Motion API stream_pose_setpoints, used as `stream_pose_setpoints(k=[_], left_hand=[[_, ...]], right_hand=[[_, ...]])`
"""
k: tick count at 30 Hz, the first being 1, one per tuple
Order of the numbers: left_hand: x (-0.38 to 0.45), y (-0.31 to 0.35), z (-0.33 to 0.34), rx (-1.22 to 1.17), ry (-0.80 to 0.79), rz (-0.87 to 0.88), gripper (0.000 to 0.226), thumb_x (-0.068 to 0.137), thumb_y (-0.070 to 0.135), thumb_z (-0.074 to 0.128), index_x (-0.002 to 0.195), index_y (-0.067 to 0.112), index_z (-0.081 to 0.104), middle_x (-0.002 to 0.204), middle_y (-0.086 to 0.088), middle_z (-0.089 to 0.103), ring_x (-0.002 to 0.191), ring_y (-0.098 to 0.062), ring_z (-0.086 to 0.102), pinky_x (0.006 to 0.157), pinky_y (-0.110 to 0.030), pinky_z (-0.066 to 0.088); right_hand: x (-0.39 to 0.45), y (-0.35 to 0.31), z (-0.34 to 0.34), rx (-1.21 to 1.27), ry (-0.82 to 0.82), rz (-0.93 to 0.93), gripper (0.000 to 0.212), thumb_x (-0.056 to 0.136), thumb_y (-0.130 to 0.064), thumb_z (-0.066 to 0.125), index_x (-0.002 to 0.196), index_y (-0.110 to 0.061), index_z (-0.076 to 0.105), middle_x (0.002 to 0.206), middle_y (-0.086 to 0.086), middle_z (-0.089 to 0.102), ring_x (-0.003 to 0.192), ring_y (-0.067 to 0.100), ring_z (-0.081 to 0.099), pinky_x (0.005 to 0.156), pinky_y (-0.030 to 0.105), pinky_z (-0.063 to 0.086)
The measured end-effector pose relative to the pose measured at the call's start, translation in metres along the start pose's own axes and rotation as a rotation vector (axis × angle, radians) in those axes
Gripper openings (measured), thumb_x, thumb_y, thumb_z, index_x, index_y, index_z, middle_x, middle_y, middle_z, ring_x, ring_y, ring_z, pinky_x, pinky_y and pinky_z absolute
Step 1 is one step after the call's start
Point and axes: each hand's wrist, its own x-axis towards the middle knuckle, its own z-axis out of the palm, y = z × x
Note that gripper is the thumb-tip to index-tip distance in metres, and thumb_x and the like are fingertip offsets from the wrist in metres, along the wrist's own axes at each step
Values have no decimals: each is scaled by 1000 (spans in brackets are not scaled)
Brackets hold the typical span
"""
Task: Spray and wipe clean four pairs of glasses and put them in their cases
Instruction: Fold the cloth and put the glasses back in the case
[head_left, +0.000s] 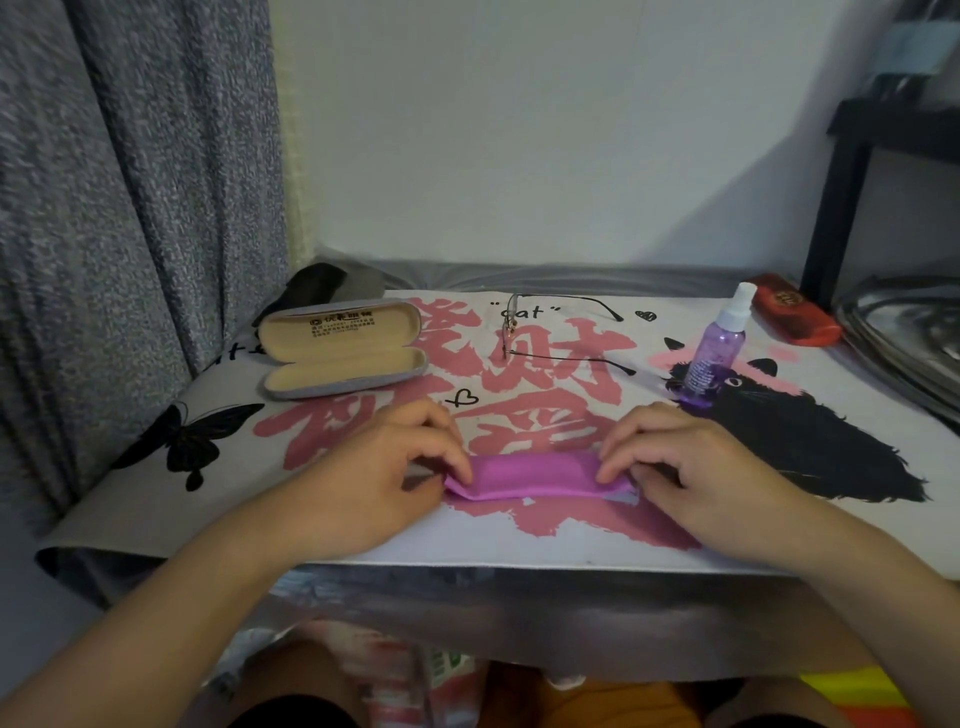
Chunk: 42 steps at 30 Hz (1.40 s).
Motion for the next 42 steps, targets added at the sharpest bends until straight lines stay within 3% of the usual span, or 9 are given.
stream_pose_setpoints(k=[4,8,13,19,22,25,31,38,42], left_hand=[[6,6,-3,-19,6,-111,26,91,11,67,92,36,76,109,19,57,109,-3,58,93,-23,47],[20,14,2,201,-24,-223,14,91,42,69,102,36,66,104,17,52,100,1,52,89,-24,44],[29,22,-3,42,-92,-343,17,87,29,78,77,30,63,85,7,64,81,-11,60,74,-31,50],[10,2,-77,-304,415,-561,10,92,11,70,98,13,62,79,-1,72,68,-16,68,64,-27,52],[17,-26,-110,4,607,-712,17,89,19,73,95,19,58,95,-4,66,83,-19,63,63,-32,45],[19,-46,-110,86,575,-768,18,88,13,70,82,15,53,83,-4,57,75,-16,56,56,-29,36],[12,-68,-92,309,640,-753,27,86,35,73,81,22,49,85,-4,62,80,-28,61,64,-35,46],[12,-68,-82,-88,731,-762,22,83,16,75,73,19,55,75,-5,65,72,-26,63,63,-32,49],[8,-62,-69,163,667,-749,16,82,26,72,73,28,60,87,2,69,86,-25,66,81,-40,55]], right_hand=[[5,-3,-6,-4,40,55,39,91,10,55,96,-22,77,109,-14,61,106,4,58,90,13,44],[22,-9,0,-97,-29,168,21,94,-34,66,115,-32,66,106,-20,56,100,-3,53,86,14,44],[40,-18,-8,21,-165,290,11,89,-34,73,84,-28,65,88,-9,65,82,5,60,78,28,51],[126,-58,0,575,48,369,7,92,-11,70,91,-12,63,70,3,72,59,19,58,54,28,43],[194,-80,31,464,137,425,16,88,-18,75,89,-15,60,69,1,63,57,15,60,49,23,42],[228,-87,61,153,144,427,19,84,-17,70,98,-12,59,91,9,66,93,31,65,68,31,43],[220,-78,77,-205,194,323,27,81,-6,57,107,-9,65,102,15,69,97,36,65,69,33,46],[214,-79,91,-309,206,252,22,83,2,56,97,-7,71,92,15,68,87,36,68,64,35,48],[206,-81,90,-316,252,263,23,86,8,52,98,-2,68,101,16,62,89,35,65,66,34,40]])
